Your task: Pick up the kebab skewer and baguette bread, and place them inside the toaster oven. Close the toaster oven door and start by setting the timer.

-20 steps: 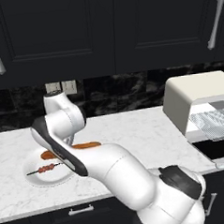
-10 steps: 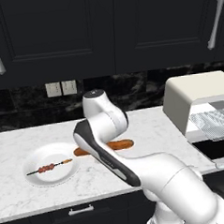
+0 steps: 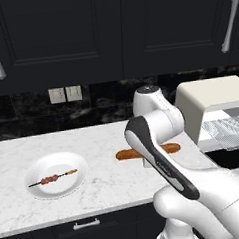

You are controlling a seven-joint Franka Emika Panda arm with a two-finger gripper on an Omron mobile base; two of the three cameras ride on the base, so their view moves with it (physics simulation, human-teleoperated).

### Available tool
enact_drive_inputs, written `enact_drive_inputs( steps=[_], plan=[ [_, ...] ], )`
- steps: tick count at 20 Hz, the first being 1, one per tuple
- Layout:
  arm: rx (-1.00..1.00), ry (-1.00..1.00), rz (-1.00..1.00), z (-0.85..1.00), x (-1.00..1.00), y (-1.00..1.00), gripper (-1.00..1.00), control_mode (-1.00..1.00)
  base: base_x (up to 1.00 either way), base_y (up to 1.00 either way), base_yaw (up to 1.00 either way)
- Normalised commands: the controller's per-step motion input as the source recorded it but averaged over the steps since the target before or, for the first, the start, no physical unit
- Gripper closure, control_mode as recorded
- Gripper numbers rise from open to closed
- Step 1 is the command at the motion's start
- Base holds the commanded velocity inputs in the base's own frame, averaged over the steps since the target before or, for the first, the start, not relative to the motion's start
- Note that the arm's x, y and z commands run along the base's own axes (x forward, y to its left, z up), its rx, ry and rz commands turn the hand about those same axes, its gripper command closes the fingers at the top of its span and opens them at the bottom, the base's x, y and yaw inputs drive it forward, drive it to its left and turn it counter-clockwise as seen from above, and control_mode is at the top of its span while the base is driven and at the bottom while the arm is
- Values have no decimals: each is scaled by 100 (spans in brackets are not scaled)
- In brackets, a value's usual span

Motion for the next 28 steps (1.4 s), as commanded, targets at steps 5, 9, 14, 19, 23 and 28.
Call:
enact_drive_inputs(
  steps=[5,9,14,19,23,28],
  plan=[
    [0,-1,2,23,-37,-100,100,-100,0,0,0],
    [0,0,0,16,-26,-100,100,-100,0,0,0],
    [0,-1,1,11,-11,-100,100,-100,0,0,0],
    [0,-4,8,14,12,-100,100,-100,0,0,0],
    [0,-6,12,10,24,-100,100,-100,0,0,0],
    [1,-13,10,-7,25,-81,100,-100,0,0,0]
  ],
)
